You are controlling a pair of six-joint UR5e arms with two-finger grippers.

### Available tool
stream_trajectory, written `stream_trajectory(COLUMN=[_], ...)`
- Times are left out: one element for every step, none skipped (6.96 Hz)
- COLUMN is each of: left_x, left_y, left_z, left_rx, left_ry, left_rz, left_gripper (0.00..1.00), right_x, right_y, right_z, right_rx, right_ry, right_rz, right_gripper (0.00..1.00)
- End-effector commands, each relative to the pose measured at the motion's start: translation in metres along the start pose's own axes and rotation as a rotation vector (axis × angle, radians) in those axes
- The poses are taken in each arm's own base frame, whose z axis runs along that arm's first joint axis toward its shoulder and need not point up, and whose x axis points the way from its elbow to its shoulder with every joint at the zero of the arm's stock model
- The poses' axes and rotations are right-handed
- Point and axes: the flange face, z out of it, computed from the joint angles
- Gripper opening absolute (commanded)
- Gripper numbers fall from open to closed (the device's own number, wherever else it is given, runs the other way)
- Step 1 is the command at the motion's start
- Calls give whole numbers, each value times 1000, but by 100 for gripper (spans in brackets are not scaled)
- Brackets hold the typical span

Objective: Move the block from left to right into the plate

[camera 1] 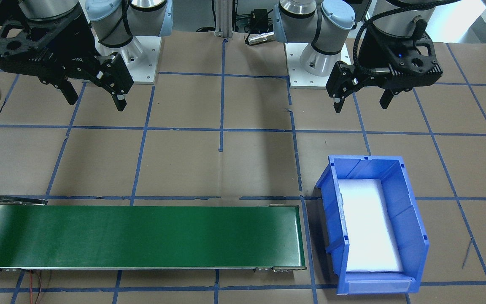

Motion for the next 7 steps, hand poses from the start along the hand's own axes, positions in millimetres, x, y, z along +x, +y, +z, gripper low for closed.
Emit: stream_trajectory(left_x=[0,0,0,0,2,0,1], left_y=[0,0,0,0,1,0,1], left_z=[1,1,1,0,0,0,1], left_rx=[-1,-3,-3,0,-1,0,-1], left_ry=[0,0,0,0,0,0,0], left_rz=[-1,-1,1,1,4,1,2], left_gripper=[100,100,100,100,100,100,100], right_x=[0,0,0,0,0,0,0], right_y=[-2,0,0,0,0,0,0], right_z=[-1,0,0,0,0,0,1], right_rx=[18,6,4,4,4,4,1], right_ry=[-1,1,-1,-2,-2,-2,-1], right_rz=[-43,-49,-59,-58,-58,-60,-59], right_gripper=[100,100,100,100,100,100,100])
